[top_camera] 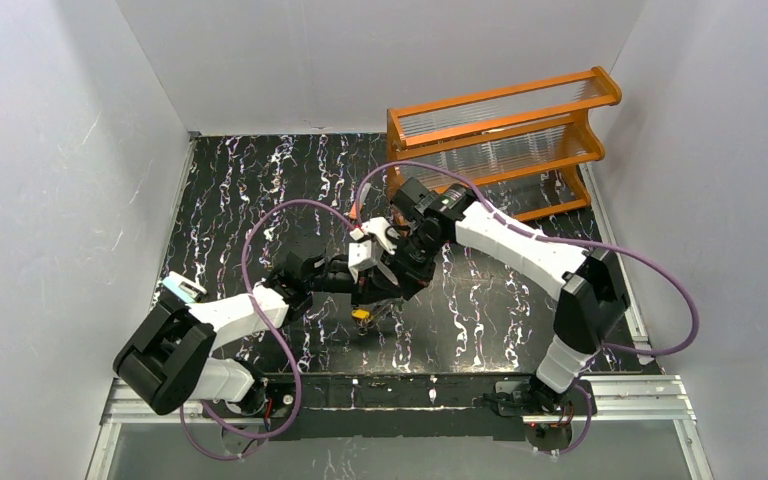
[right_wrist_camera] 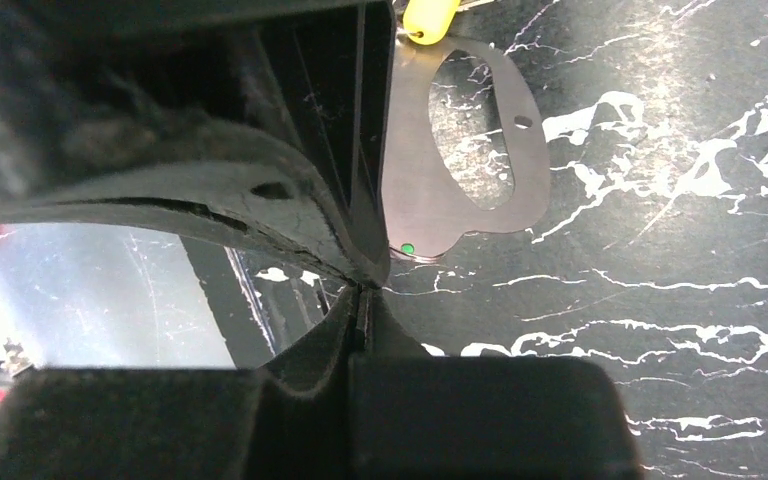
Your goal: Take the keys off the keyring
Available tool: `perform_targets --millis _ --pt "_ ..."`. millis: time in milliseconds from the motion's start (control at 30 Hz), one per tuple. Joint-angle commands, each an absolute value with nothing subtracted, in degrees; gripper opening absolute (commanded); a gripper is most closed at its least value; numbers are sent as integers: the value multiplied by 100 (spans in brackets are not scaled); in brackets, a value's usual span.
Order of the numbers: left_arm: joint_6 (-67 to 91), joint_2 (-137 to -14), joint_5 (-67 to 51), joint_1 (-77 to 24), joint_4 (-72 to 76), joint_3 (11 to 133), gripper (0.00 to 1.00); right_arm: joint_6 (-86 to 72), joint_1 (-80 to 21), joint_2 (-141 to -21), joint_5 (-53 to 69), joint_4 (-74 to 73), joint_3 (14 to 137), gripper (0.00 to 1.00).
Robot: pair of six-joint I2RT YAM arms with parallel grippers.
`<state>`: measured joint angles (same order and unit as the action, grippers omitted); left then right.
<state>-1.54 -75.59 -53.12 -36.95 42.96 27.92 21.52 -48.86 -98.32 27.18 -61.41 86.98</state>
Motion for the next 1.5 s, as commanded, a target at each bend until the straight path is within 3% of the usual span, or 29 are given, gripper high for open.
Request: perform_targets --millis 0,133,267,367,800,1467 --pt "169 -7251 -5088 -3665 4497 2762 0 2144 -4922 -9019 2686 -5269 8241 5" --pt "676 -7001 -4613 -3665 4949 2496 0 1772 -4895 -8110 2228 -3967 7379 14" --pt "1124 -6637 -3765 -3665 5400 2133 0 1481 -4885 -6873 1916 -2050 5945 37" --pt "1524 -6457 -3392 -3665 5744 1912 0 1368 -4877 -6159 1695 -1055 5028 43" --pt "2707 -6673 -2927 -3674 8239 990 0 912 -4865 -5313 1800 2170 2817 39" --pt "2830 -7386 -4407 -3665 8830 1633 0 1336 -4853 -6182 2482 3733 2404 40"
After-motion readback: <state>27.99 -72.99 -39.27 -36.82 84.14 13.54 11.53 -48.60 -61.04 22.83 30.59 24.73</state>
